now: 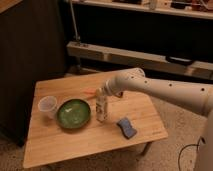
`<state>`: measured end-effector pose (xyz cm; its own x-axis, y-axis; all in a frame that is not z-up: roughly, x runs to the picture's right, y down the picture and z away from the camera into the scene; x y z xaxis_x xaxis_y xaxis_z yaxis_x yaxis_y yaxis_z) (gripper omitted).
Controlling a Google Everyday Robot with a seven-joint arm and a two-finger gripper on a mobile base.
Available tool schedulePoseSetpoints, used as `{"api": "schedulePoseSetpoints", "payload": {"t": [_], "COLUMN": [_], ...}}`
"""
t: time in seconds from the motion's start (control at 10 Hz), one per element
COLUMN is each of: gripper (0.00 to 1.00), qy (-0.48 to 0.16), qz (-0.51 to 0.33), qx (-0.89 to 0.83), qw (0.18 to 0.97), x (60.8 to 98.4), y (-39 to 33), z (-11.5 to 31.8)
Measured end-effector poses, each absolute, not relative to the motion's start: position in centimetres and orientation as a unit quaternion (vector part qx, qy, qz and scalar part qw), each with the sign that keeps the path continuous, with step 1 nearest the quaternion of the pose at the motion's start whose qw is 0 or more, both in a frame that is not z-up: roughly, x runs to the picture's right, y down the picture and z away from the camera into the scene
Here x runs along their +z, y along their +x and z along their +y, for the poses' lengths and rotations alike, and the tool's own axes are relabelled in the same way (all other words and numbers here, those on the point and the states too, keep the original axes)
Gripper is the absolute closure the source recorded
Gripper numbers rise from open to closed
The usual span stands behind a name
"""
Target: Stand the bottle upright
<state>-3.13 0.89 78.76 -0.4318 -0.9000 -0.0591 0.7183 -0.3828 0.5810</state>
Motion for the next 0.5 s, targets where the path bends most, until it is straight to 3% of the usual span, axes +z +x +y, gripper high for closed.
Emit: {"api": "schedulePoseSetpoints", "payload": {"t": [0.3, 0.4, 0.5], "gripper": [0.71, 0.68, 0.58], "qy": [0.191, 0.192, 0.192], "qz": [-0.248, -0.248, -0.248], "qx": [-0.810, -0.810, -0.810], "qw": [0.496, 0.496, 0.495], "x": [78.23, 78.08, 78.00], "y": [-3.00, -2.98, -2.95], "z": [0.73, 0.65, 0.63]}}
